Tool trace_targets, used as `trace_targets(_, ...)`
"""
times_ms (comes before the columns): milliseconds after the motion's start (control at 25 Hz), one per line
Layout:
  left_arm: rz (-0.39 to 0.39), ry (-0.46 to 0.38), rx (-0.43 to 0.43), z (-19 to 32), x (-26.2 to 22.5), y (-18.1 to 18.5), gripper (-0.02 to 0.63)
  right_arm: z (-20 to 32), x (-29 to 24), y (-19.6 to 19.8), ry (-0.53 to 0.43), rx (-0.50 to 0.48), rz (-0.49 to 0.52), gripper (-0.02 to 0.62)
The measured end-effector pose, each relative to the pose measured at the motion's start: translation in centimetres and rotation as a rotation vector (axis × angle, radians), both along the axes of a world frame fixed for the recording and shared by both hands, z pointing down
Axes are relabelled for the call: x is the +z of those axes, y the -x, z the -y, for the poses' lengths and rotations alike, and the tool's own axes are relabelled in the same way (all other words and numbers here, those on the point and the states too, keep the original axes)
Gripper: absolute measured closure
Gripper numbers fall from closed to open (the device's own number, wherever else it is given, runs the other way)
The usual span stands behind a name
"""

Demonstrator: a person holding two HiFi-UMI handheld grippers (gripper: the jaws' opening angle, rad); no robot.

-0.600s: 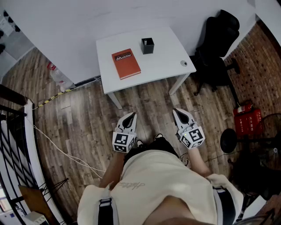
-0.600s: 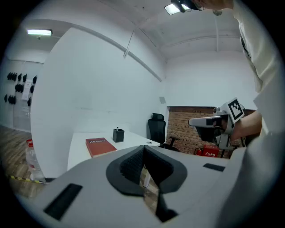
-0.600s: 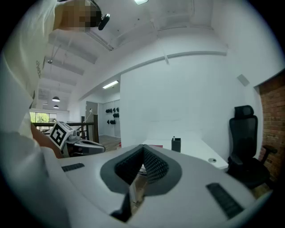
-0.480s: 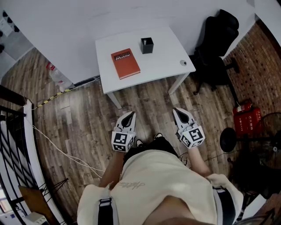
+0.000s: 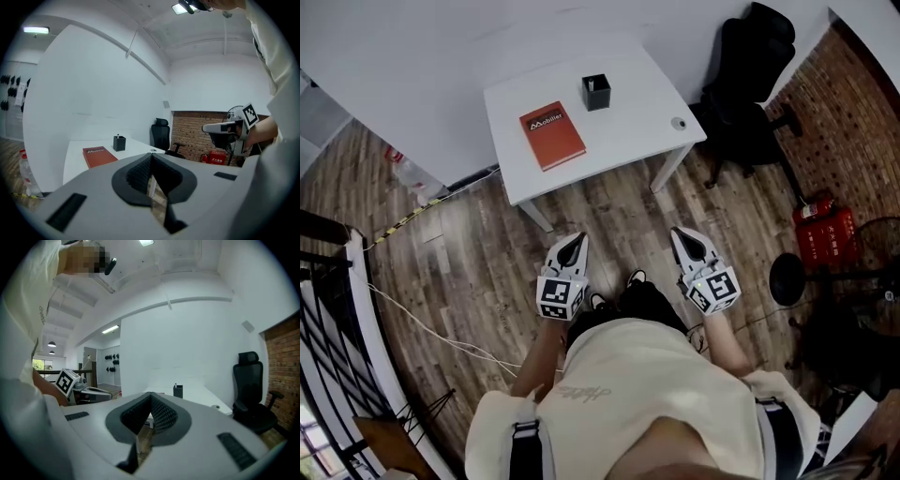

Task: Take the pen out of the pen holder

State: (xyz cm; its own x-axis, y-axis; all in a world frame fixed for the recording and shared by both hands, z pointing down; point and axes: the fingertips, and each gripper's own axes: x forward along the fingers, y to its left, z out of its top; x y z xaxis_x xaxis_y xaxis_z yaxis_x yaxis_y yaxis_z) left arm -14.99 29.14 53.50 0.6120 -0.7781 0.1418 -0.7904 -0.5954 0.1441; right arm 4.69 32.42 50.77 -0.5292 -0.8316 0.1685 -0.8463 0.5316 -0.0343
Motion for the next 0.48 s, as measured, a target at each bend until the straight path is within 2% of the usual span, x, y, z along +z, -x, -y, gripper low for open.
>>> trace_targets(240, 0.011, 0.039, 0.034, 1.4, 1.2, -2.0, 0.588, 0.8, 1.9, -1.1, 0.054, 0.019, 0.005, 0.588)
trace_targets(480, 0.050, 0.064, 0.017, 5.0, 1.6, -2.9, 0.588, 5.2, 3.1, -2.1, 0.076, -0.005, 0.038, 0.588)
